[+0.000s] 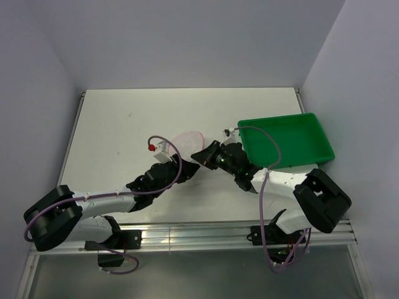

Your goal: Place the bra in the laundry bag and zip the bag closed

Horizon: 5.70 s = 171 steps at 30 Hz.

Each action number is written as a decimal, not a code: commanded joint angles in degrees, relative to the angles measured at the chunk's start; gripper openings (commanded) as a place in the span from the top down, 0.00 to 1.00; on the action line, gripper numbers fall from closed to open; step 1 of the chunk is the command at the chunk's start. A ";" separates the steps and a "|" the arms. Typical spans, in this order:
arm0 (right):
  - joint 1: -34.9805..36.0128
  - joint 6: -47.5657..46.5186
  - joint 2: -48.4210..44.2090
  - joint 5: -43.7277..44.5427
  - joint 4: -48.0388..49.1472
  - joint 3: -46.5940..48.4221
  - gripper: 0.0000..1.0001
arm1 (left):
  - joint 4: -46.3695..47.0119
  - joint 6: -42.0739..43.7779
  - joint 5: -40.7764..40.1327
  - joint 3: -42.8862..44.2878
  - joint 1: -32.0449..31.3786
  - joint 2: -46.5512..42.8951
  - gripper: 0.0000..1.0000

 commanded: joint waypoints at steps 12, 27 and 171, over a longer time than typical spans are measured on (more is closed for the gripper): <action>0.36 -1.05 0.83 1.21 4.83 0.26 1.00 | 0.08 1.00 -1.67 0.64 0.18 0.17 0.57; 0.36 -1.41 0.13 1.48 4.65 -0.27 1.00 | -0.02 1.71 -3.69 1.61 0.27 1.75 0.56; -8.59 -4.39 5.75 -14.59 6.32 5.35 1.00 | -16.69 10.76 -7.29 -13.42 4.31 -33.39 1.00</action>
